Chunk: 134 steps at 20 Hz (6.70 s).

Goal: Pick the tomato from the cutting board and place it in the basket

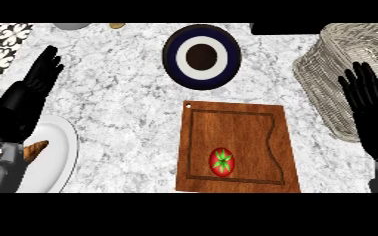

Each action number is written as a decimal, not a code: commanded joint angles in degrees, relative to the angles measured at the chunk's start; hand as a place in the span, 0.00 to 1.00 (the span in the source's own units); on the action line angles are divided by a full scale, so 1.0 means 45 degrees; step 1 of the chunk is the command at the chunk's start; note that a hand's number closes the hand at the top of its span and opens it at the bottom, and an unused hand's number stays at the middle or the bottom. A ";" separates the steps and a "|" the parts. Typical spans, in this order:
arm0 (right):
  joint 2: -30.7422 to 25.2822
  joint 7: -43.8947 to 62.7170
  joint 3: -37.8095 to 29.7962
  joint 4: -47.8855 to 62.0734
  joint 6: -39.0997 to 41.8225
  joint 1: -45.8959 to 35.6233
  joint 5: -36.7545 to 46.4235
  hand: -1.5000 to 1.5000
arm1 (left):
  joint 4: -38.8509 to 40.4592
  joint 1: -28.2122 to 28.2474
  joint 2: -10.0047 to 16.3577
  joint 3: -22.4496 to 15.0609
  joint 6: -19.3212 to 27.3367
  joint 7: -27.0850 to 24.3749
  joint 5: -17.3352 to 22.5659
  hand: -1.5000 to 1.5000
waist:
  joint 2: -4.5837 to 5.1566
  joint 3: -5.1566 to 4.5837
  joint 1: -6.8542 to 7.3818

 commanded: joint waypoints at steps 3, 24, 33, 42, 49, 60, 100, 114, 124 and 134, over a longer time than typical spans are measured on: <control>0.1256 0.0264 0.2456 -0.1072 0.1832 -0.1758 -0.0371 1.00 | 0.1207 0.1244 -0.1142 -0.0908 0.0130 0.0610 0.0067 0.50 | 0.0108 -0.0105 0.0854; 0.0277 0.7158 0.8000 -0.4861 0.2885 -0.8092 0.9270 0.00 | 0.2620 0.4060 -0.1942 -0.1338 0.0324 0.1292 0.0263 0.50 | -0.0235 -0.0138 -0.0063; -0.2583 1.0326 0.5707 -0.6346 0.8454 -1.0644 0.4165 0.00 | 0.2707 0.4378 -0.2509 -0.1479 0.0549 0.0640 0.0023 0.50 | -0.0187 -0.0129 -0.0199; -0.4163 1.1960 0.5171 -0.5325 1.1398 -1.2093 0.0791 0.00 | 0.2836 0.4613 -0.2296 -0.1198 0.0091 0.0394 0.0086 0.50 | -0.0106 -0.0108 0.0086; -0.3828 1.2194 0.5040 -0.5305 1.1186 -1.1761 0.0342 0.00 | 0.3219 0.3956 -0.2697 -0.1349 0.0196 0.0757 -0.0212 0.50 | -0.0069 -0.0098 0.0116; -0.1392 1.1533 0.6662 -0.6933 0.9772 -0.8271 0.4478 0.00 | 0.3250 0.4379 -0.2431 -0.0670 -0.0469 0.0076 0.0042 0.50 | -0.0026 -0.0069 0.0175; 0.1832 0.6220 0.9777 -0.1506 0.8543 -0.5340 1.4270 0.00 | 0.2509 0.4008 -0.3158 -0.0557 -0.0428 0.1307 -0.0996 0.50 | -0.0032 -0.0076 0.0269; 0.2395 0.4718 0.9499 -0.0144 0.7922 -0.4897 1.5583 0.00 | 0.3234 0.3576 -0.3340 -0.0042 -0.0870 0.0981 -0.0928 0.50 | -0.0037 -0.0077 0.0186; 0.2044 0.2935 1.0607 0.0543 0.6347 -0.4561 1.7664 1.00 | 0.2337 0.3860 -0.3074 0.0076 -0.0951 0.1680 -0.1122 0.50 | -0.0041 -0.0069 0.0226; -0.0673 0.3564 0.9191 -0.1415 0.4607 -0.1211 1.8211 1.00 | 0.2379 0.4689 -0.3396 0.0233 -0.0850 0.1141 -0.1150 0.50 | -0.0158 -0.0068 -0.0467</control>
